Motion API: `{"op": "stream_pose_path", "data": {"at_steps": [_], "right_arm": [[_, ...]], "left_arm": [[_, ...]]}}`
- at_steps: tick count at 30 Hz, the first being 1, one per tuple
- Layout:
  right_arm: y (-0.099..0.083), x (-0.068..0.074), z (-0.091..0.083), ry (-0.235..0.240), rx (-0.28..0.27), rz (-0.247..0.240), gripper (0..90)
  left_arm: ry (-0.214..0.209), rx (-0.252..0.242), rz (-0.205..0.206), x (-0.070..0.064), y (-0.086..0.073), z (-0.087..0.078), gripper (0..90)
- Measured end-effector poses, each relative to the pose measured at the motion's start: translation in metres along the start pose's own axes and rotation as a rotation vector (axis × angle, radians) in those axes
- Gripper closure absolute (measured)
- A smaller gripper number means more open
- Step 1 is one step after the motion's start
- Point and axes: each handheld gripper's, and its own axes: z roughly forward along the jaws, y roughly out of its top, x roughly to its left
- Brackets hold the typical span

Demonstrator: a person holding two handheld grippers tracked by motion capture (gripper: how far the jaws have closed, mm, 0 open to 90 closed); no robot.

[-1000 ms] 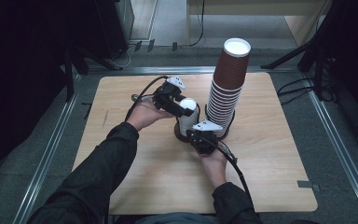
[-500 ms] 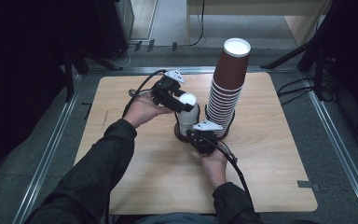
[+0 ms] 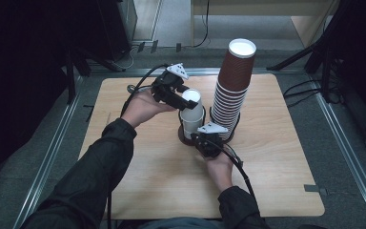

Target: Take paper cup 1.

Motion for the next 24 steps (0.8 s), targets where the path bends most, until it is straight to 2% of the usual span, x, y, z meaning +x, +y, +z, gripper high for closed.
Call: {"op": "stream_pose_path", "data": {"at_steps": [4,7,8,12,17,22,24], "right_arm": [[0.0,-0.001,-0.002,-0.002,0.005,-0.009,89.7],[0.001,-0.001,-0.003,0.004,0.01,-0.01,89.6],[0.002,-0.002,-0.005,0.027,0.039,-0.03,89.7],[0.004,-0.002,-0.013,0.046,0.058,-0.057,89.8],[0.012,-0.007,-0.038,0.089,0.053,-0.071,88.2],[0.014,-0.009,-0.05,0.115,0.056,-0.096,88.2],[0.014,-0.011,-0.055,0.145,0.062,-0.101,88.2]], "left_arm": [[0.016,-0.015,0.015,-0.002,0.006,-0.016,36.1],[0.012,-0.025,0.015,-0.003,0.007,-0.022,36.1],[0.015,-0.027,0.018,-0.005,0.007,-0.025,36.1],[0.011,-0.014,0.026,-0.008,0.004,-0.032,36.1],[-0.005,-0.023,0.008,-0.009,-0.002,-0.039,36.0],[-0.024,-0.02,-0.001,-0.013,-0.011,-0.042,36.0],[-0.038,-0.019,-0.001,-0.016,-0.016,-0.043,36.1]]}}
